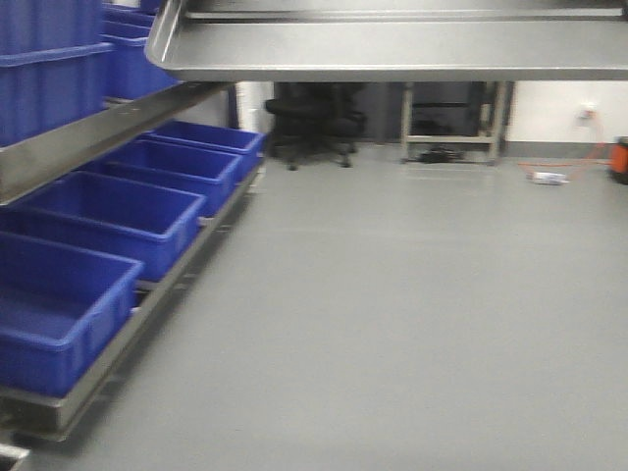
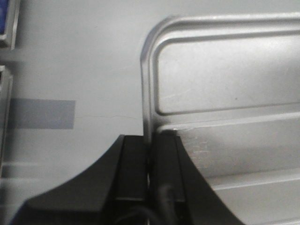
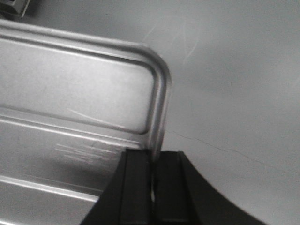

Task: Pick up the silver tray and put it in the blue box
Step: 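Hold the silver tray with both grippers while the base turns away, then carry the tray with both grippers while driving toward the blue bins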

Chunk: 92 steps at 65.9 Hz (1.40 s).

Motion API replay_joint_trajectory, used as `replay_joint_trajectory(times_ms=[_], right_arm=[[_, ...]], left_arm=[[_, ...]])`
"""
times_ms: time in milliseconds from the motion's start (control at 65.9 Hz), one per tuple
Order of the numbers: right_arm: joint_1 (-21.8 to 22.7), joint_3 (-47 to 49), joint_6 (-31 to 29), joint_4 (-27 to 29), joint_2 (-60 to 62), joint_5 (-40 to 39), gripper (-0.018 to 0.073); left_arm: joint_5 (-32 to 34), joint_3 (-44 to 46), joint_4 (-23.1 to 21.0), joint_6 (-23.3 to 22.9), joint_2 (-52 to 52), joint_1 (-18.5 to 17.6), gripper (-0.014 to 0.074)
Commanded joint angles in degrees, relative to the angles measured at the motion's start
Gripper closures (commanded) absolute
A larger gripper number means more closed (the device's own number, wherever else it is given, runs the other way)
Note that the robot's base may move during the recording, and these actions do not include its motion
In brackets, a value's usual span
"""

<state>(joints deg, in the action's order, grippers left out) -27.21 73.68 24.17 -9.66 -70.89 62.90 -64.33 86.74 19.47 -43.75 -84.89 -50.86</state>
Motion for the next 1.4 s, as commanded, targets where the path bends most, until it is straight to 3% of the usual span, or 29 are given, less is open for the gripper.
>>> replay_joint_trajectory(times_ms=[0, 1380], right_arm=[[-0.03, 1.62, -1.17, -1.63, 1.53, -2.94, 0.0501], [-0.03, 1.62, -1.17, -1.63, 1.53, -2.94, 0.0501]], left_arm=[[1.43, 1.64, 1.87, 1.29, 1.87, -0.54, 0.0701], [1.43, 1.64, 1.66, 1.29, 1.87, -0.54, 0.0701]])
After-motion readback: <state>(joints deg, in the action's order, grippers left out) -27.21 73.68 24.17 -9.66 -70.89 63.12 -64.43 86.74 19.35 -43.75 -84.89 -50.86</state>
